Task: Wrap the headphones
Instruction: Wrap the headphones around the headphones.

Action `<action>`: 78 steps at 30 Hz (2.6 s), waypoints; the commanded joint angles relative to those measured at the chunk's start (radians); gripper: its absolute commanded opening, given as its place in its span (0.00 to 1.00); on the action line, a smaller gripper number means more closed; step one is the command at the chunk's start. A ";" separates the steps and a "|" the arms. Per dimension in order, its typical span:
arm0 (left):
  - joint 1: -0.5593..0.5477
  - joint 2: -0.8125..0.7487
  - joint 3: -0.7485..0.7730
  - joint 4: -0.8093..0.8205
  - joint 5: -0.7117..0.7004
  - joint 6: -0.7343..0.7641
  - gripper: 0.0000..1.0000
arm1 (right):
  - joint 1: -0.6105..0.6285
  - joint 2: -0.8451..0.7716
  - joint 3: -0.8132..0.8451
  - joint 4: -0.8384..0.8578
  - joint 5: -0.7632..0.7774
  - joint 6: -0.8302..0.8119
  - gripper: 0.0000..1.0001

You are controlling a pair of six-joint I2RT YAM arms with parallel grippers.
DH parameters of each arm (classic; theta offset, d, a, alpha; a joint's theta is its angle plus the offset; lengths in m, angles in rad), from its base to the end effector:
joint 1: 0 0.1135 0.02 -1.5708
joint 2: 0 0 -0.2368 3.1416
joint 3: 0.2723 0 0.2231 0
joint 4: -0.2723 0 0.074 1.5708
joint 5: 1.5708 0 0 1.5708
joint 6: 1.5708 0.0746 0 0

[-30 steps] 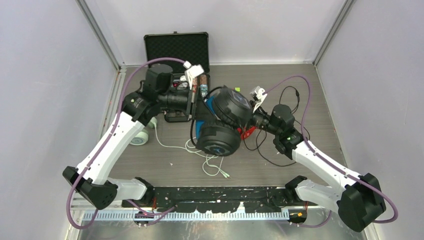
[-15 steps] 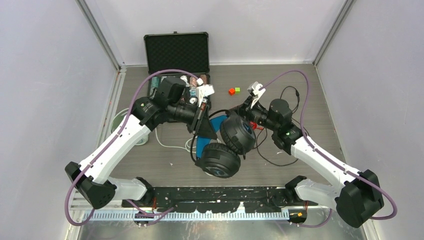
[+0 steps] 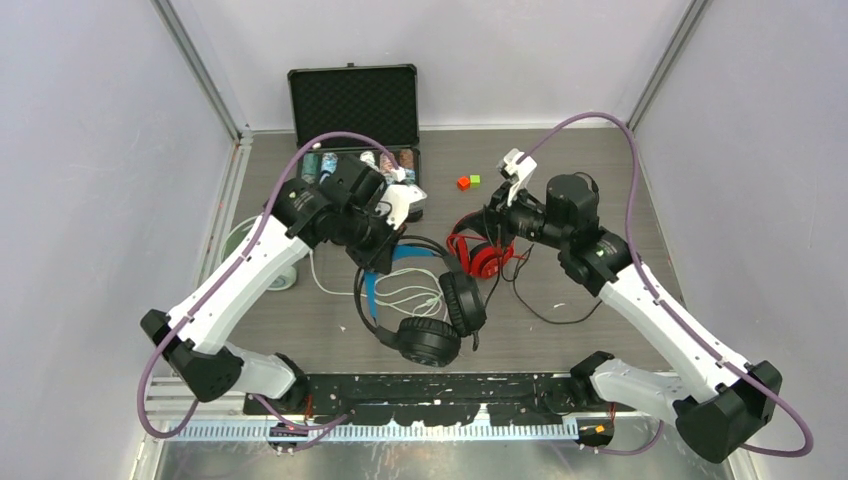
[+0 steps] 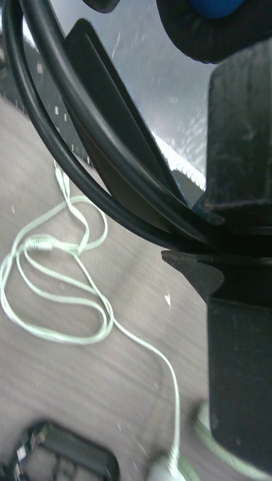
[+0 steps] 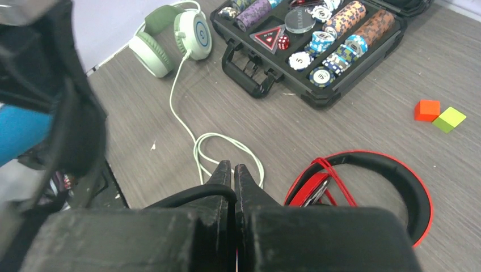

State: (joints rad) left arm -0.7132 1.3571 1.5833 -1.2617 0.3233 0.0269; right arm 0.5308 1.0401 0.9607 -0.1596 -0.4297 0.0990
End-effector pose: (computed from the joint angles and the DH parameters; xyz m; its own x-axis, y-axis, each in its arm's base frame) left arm 0.1657 -0.1747 0.3271 -0.6303 0.5790 -0.5173 0.7602 0.5957 -0.2594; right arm 0.2058 0.1568 0.3269 -0.2831 -0.0620 -0.9571 -0.7851 0.5881 0.1942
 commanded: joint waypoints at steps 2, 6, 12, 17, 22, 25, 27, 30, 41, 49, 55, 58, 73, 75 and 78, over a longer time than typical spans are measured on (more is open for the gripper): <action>-0.018 0.058 0.125 -0.093 -0.308 -0.002 0.00 | 0.000 0.007 0.194 -0.274 -0.015 0.060 0.01; -0.044 0.095 0.153 -0.119 -0.449 -0.022 0.00 | 0.001 0.081 0.330 -0.450 -0.030 0.147 0.00; -0.066 0.091 0.179 -0.085 -0.447 -0.087 0.00 | 0.001 0.131 0.396 -0.511 0.024 0.154 0.01; -0.043 -0.022 0.193 0.035 -0.476 -0.214 0.00 | -0.001 0.097 0.300 -0.423 0.138 0.227 0.01; -0.040 -0.136 0.167 0.272 -0.292 -0.339 0.00 | 0.001 0.083 0.174 -0.172 0.051 0.376 0.00; -0.040 -0.172 0.136 0.400 -0.194 -0.400 0.00 | 0.000 0.093 0.142 -0.060 0.004 0.443 0.00; -0.040 -0.180 0.111 0.470 -0.120 -0.416 0.00 | 0.003 0.101 0.133 0.000 -0.020 0.473 0.00; -0.040 -0.166 0.088 0.546 -0.026 -0.429 0.00 | 0.010 0.112 0.126 0.056 -0.027 0.498 0.00; -0.041 -0.146 0.005 0.761 0.150 -0.501 0.00 | 0.063 0.166 0.136 0.155 -0.002 0.522 0.00; -0.065 -0.141 -0.091 0.938 0.230 -0.588 0.00 | 0.089 0.206 0.156 0.237 0.041 0.556 0.00; -0.115 -0.109 -0.100 0.943 0.323 -0.588 0.00 | 0.096 0.219 0.172 0.263 0.091 0.572 0.00; -0.154 -0.092 -0.118 0.872 0.406 -0.551 0.00 | 0.097 0.217 0.192 0.236 0.106 0.540 0.00; -0.212 -0.085 -0.012 0.136 -0.057 -0.162 0.00 | 0.084 0.168 0.395 -0.334 0.083 0.187 0.01; -0.212 -0.053 0.019 0.074 -0.127 -0.149 0.00 | 0.083 0.176 0.440 -0.429 0.083 0.161 0.00; -0.213 -0.015 0.045 0.014 -0.224 -0.163 0.00 | 0.083 0.190 0.495 -0.526 0.084 0.152 0.00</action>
State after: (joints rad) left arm -0.9195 1.3052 1.5665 -1.1152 0.2436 -0.1566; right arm 0.6193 1.2293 1.3514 -0.5247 -0.3634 0.3206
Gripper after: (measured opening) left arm 0.098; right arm 0.069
